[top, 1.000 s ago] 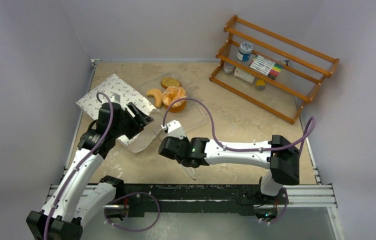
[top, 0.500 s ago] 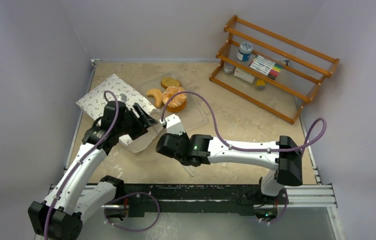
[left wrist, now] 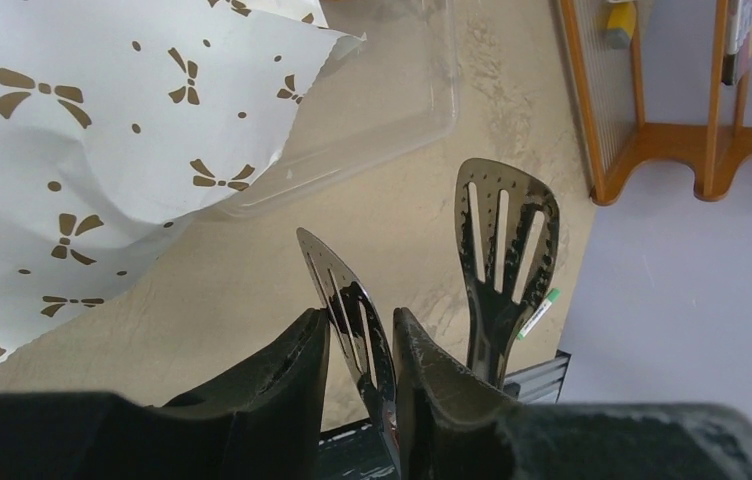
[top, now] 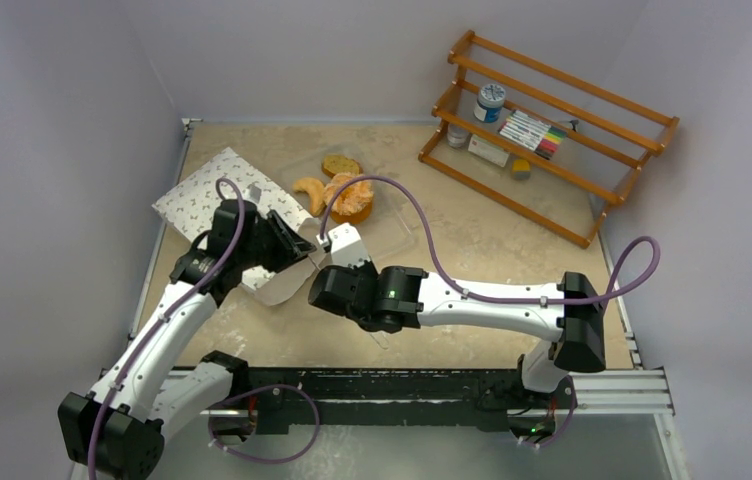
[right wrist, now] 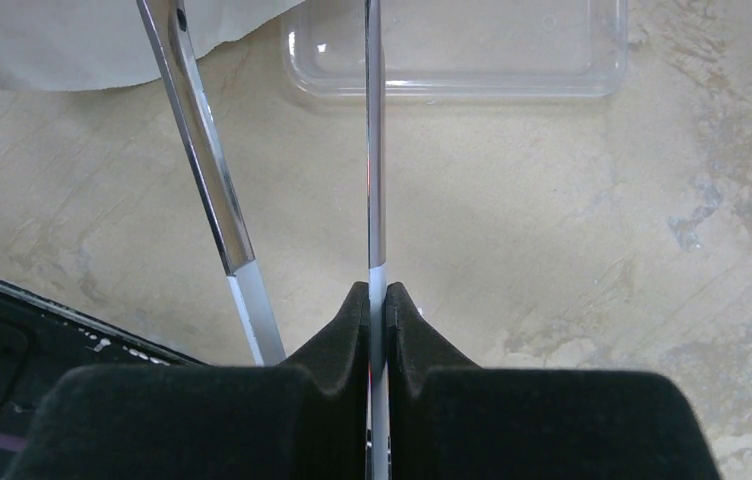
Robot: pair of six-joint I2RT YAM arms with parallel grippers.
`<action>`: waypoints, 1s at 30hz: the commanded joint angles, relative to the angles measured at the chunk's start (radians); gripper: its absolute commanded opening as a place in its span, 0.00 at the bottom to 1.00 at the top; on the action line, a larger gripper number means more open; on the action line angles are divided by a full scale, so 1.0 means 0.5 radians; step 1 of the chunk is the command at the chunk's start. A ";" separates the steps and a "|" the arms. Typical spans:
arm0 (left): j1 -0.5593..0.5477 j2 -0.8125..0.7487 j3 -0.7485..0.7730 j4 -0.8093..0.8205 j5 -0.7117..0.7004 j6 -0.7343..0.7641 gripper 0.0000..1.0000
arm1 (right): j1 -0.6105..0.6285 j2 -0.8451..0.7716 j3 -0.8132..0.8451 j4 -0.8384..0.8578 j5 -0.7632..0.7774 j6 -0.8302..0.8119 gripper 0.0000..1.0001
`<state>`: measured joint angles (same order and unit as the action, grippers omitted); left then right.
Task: Take the fake bread out of the paper bag
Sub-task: Adjust the clamp.
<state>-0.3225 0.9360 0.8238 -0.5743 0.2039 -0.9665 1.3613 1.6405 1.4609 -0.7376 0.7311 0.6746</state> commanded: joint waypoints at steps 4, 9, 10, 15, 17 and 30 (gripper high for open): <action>-0.017 -0.015 -0.002 0.110 0.036 0.017 0.07 | -0.032 -0.045 0.155 -0.137 0.249 0.107 0.00; -0.017 -0.098 0.031 0.050 -0.110 -0.002 0.00 | -0.197 -0.145 0.122 -0.163 0.289 0.147 0.00; -0.017 -0.123 0.036 0.033 -0.144 -0.007 0.00 | -0.237 -0.177 0.104 -0.163 0.294 0.153 0.00; -0.017 -0.221 0.076 -0.110 -0.290 -0.002 0.00 | -0.405 -0.368 -0.016 -0.172 0.299 0.183 0.00; -0.018 -0.266 0.101 -0.186 -0.347 0.018 0.00 | -0.449 -0.432 -0.065 -0.202 0.299 0.221 0.00; -0.015 -0.545 0.116 -0.428 -0.541 -0.029 0.00 | -0.527 -0.677 -0.186 -0.347 0.275 0.360 0.00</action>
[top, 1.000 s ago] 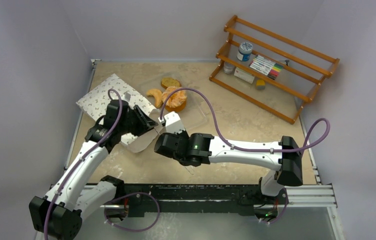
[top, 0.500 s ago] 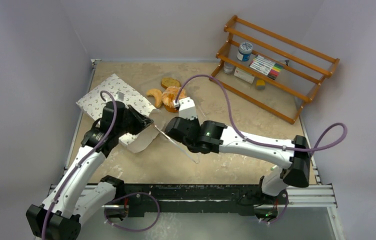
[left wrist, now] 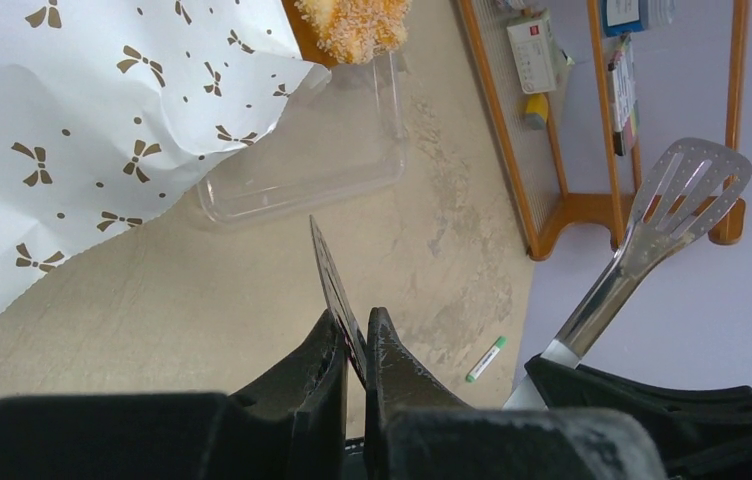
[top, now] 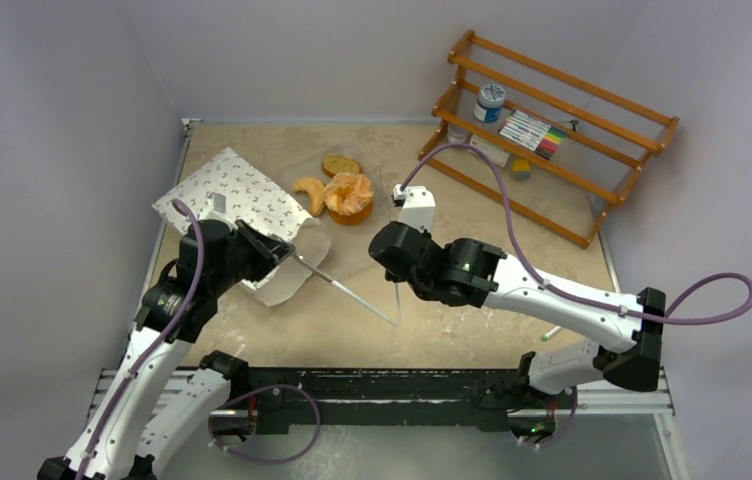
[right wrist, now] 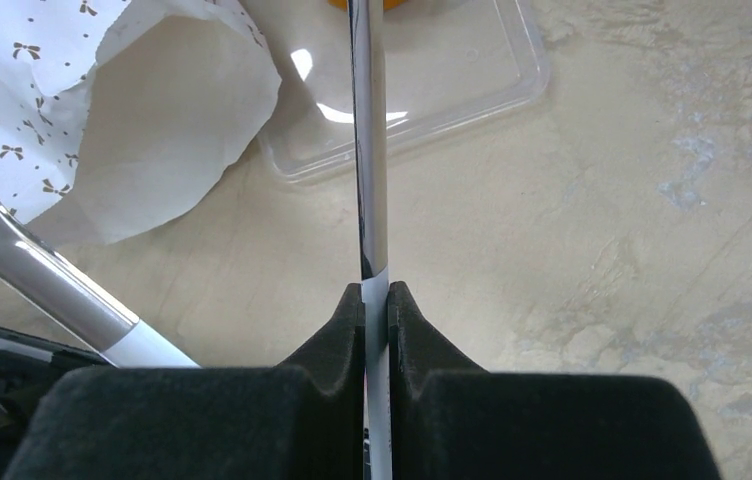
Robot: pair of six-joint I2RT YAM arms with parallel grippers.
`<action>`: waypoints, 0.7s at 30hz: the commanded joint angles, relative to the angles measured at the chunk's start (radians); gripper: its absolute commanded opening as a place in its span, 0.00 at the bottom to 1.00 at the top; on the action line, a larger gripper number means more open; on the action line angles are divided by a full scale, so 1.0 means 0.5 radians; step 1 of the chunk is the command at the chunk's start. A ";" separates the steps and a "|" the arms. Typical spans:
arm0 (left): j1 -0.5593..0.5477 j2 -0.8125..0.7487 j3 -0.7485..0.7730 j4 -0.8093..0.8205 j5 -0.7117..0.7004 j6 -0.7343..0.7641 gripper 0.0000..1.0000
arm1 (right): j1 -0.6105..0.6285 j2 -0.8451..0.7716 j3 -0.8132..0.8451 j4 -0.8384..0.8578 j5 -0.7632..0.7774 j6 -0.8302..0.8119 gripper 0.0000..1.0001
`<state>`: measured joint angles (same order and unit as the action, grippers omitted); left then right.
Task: Take the fake bread out of the paper bag
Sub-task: Adjust the clamp.
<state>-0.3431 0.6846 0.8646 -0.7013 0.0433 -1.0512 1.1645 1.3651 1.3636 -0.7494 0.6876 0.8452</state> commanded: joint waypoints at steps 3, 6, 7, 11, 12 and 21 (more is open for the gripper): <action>0.025 0.007 0.056 -0.088 -0.200 0.106 0.00 | -0.134 -0.098 0.044 -0.275 0.376 -0.025 0.00; 0.025 0.071 0.048 0.093 -0.155 0.051 0.04 | -0.121 -0.102 0.003 0.000 0.239 -0.299 0.00; 0.026 0.095 0.037 0.179 -0.139 0.026 0.06 | -0.110 -0.109 -0.024 0.117 0.188 -0.412 0.00; 0.026 0.222 0.032 0.541 -0.084 -0.046 0.33 | -0.025 -0.088 -0.099 0.300 0.082 -0.552 0.00; 0.026 0.260 0.056 0.594 -0.078 -0.049 0.40 | -0.012 -0.070 -0.105 0.296 0.063 -0.549 0.00; 0.025 0.497 0.304 0.717 -0.192 0.013 0.61 | 0.027 -0.042 -0.386 0.445 -0.140 -0.566 0.00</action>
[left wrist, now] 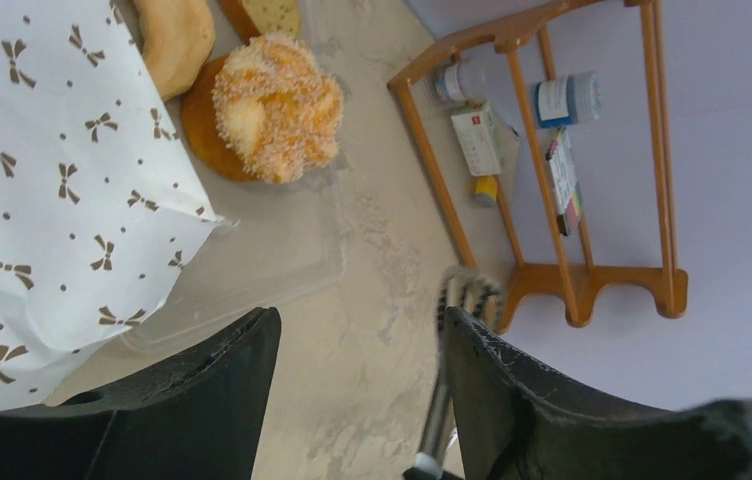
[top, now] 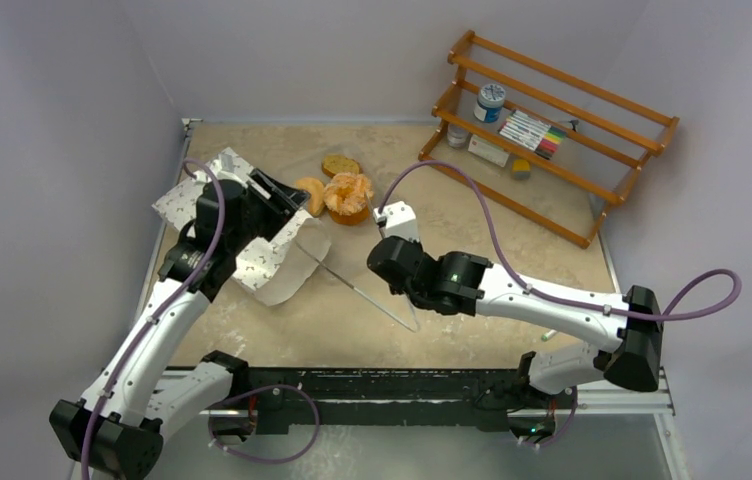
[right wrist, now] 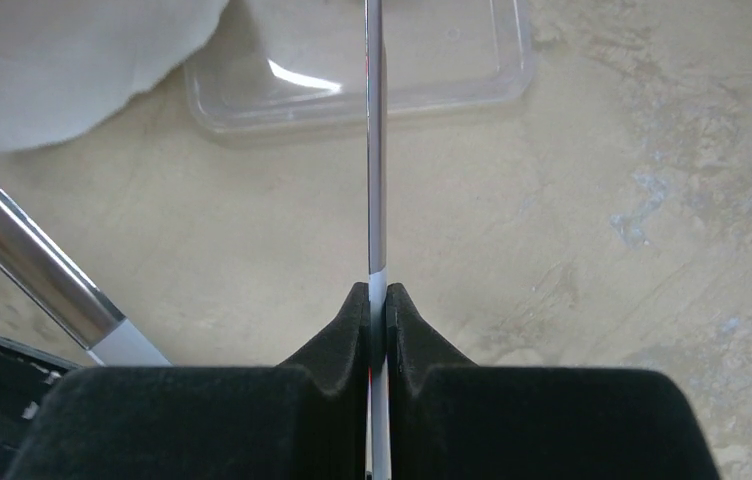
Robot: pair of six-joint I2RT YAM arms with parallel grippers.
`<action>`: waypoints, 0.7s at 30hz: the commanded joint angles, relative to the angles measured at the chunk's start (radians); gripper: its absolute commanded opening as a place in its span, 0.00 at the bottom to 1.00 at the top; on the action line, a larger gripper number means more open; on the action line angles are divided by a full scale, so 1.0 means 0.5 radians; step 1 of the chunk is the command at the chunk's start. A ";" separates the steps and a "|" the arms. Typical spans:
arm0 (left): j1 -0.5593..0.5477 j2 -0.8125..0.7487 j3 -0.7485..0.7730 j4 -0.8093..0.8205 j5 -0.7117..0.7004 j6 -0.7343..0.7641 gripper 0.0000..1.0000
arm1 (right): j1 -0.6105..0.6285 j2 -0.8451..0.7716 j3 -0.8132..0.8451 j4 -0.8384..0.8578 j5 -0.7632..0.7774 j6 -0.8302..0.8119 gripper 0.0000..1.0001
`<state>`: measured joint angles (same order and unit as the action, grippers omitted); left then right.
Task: Take the fake bread out of the paper bag
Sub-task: Adjust the clamp, then place the clamp on the paper bag.
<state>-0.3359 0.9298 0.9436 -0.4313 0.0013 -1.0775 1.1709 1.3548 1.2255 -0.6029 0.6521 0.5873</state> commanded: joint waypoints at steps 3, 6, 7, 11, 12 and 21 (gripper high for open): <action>0.009 -0.005 0.121 0.185 -0.148 0.062 0.61 | 0.031 0.006 -0.235 0.283 -0.148 -0.075 0.00; 0.013 -0.043 0.072 0.191 -0.176 0.050 0.61 | 0.051 0.043 -0.355 0.404 -0.196 -0.082 0.00; 0.010 -0.055 0.062 0.187 -0.182 0.050 0.61 | 0.051 0.061 -0.384 0.441 -0.208 -0.083 0.00; 0.012 -0.072 0.049 0.132 -0.186 0.067 0.61 | 0.051 0.155 -0.449 0.577 -0.272 -0.099 0.00; 0.011 -0.077 0.051 0.116 -0.187 0.077 0.61 | 0.053 0.182 -0.460 0.611 -0.297 -0.114 0.00; 0.011 -0.142 0.035 -0.002 -0.181 0.103 0.61 | 0.033 0.480 -0.471 0.911 -0.328 -0.218 0.00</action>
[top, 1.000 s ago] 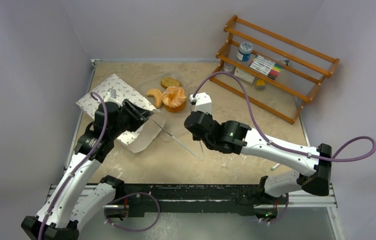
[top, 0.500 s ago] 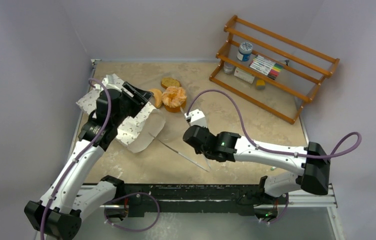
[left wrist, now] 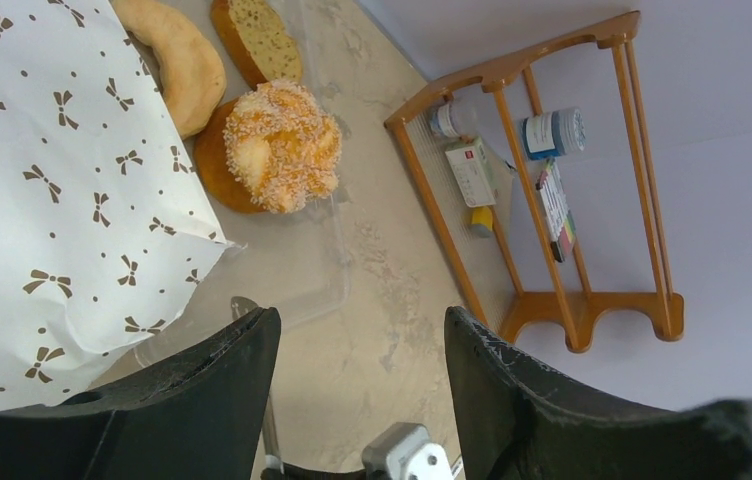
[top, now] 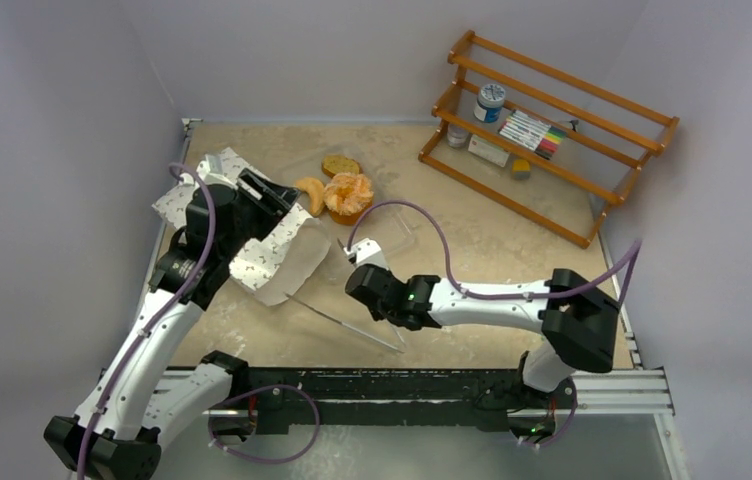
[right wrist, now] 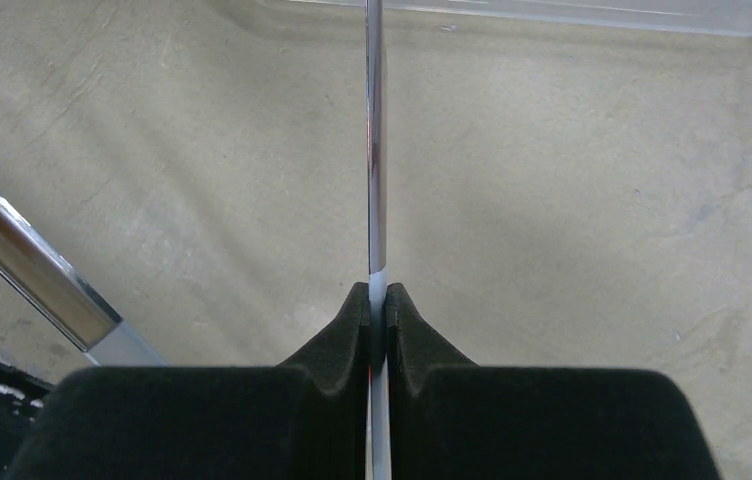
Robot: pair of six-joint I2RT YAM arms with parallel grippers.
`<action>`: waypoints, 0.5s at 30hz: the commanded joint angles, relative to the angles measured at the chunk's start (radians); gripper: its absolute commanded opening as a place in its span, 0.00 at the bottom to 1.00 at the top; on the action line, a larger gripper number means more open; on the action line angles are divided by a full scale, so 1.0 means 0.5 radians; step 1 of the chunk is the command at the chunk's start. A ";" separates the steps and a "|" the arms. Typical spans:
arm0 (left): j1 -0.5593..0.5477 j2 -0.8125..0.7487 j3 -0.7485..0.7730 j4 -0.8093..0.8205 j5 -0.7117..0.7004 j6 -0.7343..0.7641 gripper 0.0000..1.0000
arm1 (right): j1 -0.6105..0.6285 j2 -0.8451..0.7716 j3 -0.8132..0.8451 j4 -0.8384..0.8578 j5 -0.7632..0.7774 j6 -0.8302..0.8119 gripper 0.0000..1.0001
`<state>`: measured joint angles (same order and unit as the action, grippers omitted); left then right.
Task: Take the fake bread out of the paper bag
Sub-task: Place the clamp on the paper bag.
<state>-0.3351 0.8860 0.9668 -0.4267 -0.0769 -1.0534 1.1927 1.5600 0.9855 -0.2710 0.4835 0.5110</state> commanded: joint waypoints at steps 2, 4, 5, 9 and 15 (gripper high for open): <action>0.011 -0.064 -0.013 -0.030 -0.024 0.060 0.61 | -0.036 0.150 0.053 0.287 0.027 -0.085 0.00; 0.008 -0.076 -0.013 -0.047 -0.019 0.063 0.61 | -0.067 0.225 0.103 0.335 0.017 -0.114 0.00; 0.009 -0.079 -0.015 -0.053 -0.014 0.064 0.61 | -0.081 0.261 0.133 0.339 0.018 -0.128 0.00; 0.008 -0.108 -0.020 -0.092 -0.013 0.072 0.61 | -0.118 0.382 0.242 0.345 0.016 -0.162 0.00; 0.008 -0.165 -0.067 -0.115 -0.009 0.060 0.61 | -0.162 0.511 0.355 0.388 -0.019 -0.213 0.00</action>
<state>-0.3351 0.8295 0.9485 -0.4953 -0.0792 -1.0447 1.1236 1.8008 1.0859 -0.1371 0.4770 0.4366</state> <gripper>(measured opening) 0.610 0.055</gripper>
